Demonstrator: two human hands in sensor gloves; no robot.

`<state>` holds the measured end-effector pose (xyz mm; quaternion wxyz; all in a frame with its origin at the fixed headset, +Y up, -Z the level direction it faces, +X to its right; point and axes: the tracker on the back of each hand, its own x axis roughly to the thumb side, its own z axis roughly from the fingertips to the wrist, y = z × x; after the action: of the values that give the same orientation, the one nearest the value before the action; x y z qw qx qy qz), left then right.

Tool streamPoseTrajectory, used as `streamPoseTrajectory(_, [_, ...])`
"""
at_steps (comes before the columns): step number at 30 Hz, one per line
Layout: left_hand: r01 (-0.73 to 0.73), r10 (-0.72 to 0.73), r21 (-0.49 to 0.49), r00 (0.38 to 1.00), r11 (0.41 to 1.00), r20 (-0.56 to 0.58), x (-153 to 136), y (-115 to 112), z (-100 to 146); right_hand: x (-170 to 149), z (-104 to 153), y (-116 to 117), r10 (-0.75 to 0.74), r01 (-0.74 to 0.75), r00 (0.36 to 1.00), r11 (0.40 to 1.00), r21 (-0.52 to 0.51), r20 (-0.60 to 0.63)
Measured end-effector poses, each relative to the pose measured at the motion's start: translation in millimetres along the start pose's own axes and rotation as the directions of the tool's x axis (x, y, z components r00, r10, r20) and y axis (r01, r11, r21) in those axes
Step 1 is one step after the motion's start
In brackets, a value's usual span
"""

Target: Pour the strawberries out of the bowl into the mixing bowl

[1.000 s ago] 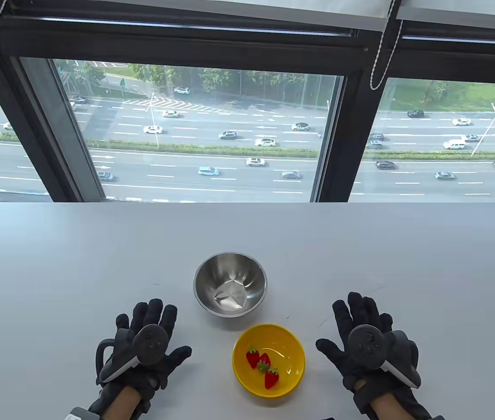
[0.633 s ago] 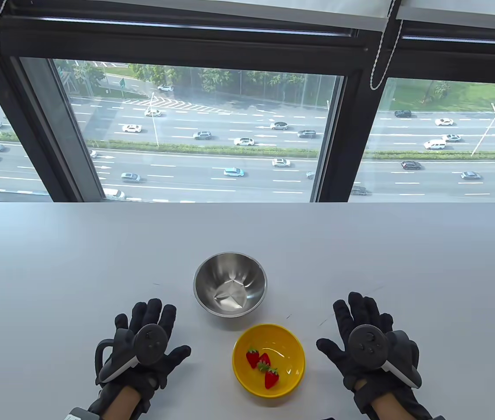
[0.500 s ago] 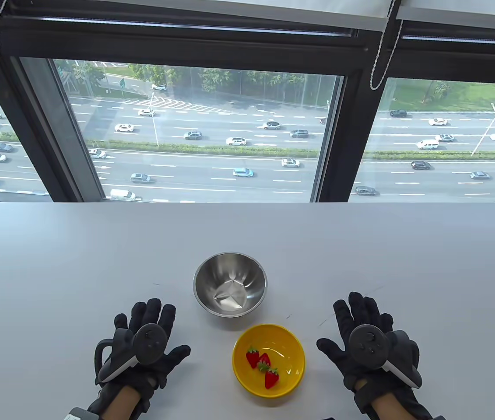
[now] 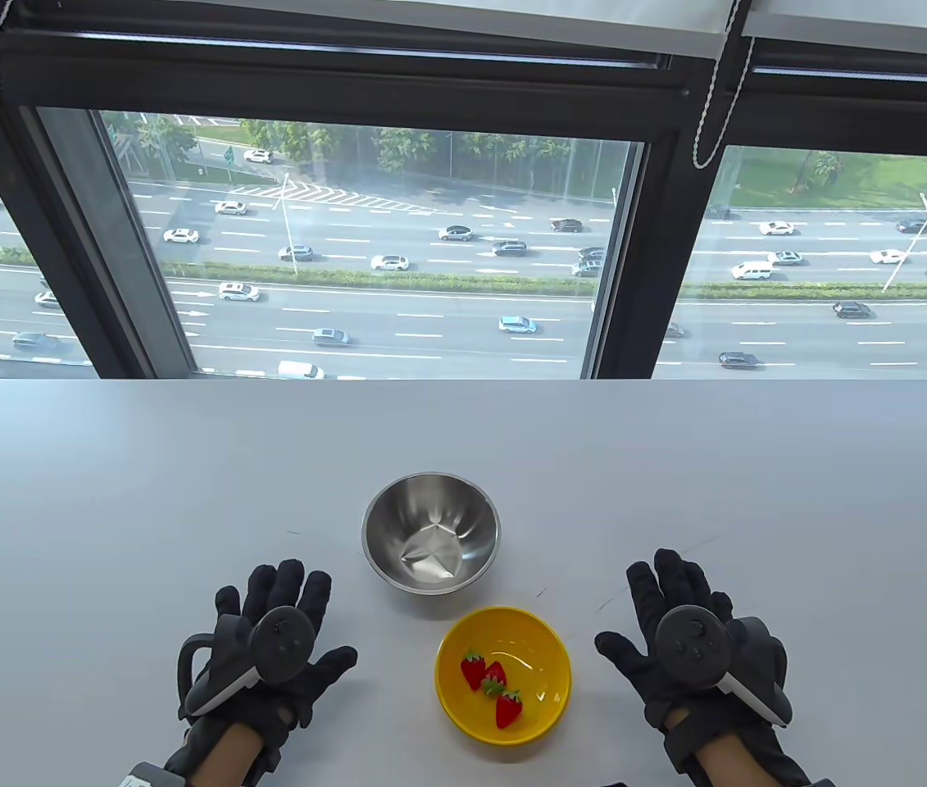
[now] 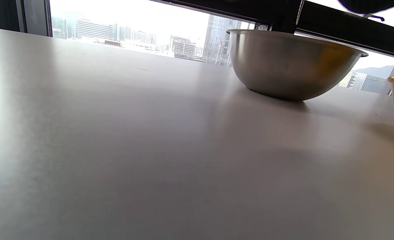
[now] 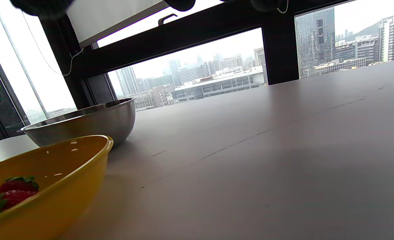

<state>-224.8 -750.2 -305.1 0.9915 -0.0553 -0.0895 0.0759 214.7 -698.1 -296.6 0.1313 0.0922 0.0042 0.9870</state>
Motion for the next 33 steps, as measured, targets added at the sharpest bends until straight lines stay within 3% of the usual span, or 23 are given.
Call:
streamPoseTrajectory(22, [-0.006,0.006,0.019,1.000,1.000,-0.004,-2,3,1,14,-42,-17,-0.043,0.055,0.995,0.990,0.128,-0.094])
streamPoseTrajectory(33, [-0.004,0.004,0.025,1.000,1.000,-0.010,-3,4,1,39,-67,17,-0.080,0.103,0.992,0.962,0.253,-0.099])
